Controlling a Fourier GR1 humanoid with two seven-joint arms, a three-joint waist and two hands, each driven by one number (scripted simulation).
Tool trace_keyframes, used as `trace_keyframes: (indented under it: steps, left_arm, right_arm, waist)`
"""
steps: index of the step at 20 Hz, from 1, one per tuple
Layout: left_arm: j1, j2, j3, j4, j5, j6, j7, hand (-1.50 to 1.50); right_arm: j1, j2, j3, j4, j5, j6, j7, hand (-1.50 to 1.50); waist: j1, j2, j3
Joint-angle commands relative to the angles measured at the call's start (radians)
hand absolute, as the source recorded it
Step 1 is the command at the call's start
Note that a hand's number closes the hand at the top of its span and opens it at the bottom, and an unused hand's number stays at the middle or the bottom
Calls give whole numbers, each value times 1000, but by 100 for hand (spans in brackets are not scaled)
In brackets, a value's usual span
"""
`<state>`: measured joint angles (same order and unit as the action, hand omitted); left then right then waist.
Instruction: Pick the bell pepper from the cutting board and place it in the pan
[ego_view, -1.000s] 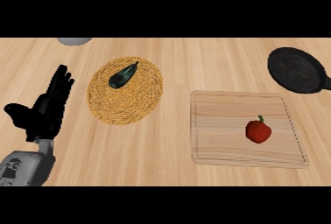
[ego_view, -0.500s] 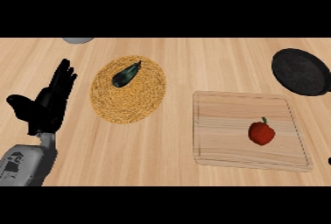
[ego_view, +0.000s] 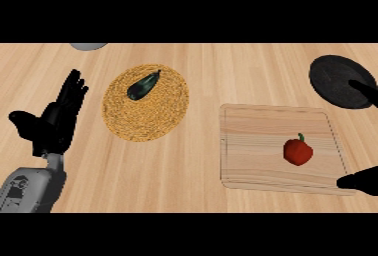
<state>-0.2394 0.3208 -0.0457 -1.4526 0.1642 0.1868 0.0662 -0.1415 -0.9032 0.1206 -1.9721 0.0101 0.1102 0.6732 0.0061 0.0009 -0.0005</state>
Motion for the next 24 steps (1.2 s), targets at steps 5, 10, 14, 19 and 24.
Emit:
trace_keyframes:
  steps: [5, 10, 14, 19, 24]
  left_arm:
    - [33, -21, 26, -47, -41, 4, 21, 0]
    - [23, -32, 41, -49, -38, -24, 29, 0]
    - [17, -48, 50, -51, -47, -38, 33, 0]
    - [-2, -51, 69, -26, -87, -47, 22, 0]
    - [33, -98, 57, -80, -107, -41, 52, 0]
  right_arm:
    - [7, 107, -2, 34, 159, 46, 81, -150]
    - [46, 171, 7, 144, 210, 91, 1, -150]
    - [-40, 226, -8, 272, 214, 170, -63, -150]
    - [-10, 269, -23, 220, 236, 250, -50, -150]
    - [-26, 328, -30, 259, 335, 282, -73, -150]
  waist:
    - [-6, -2, 0]
    - [-6, -2, 1]
    - [-2, -1, 1]
    - [-6, -1, 0]
    - [-6, -2, 0]
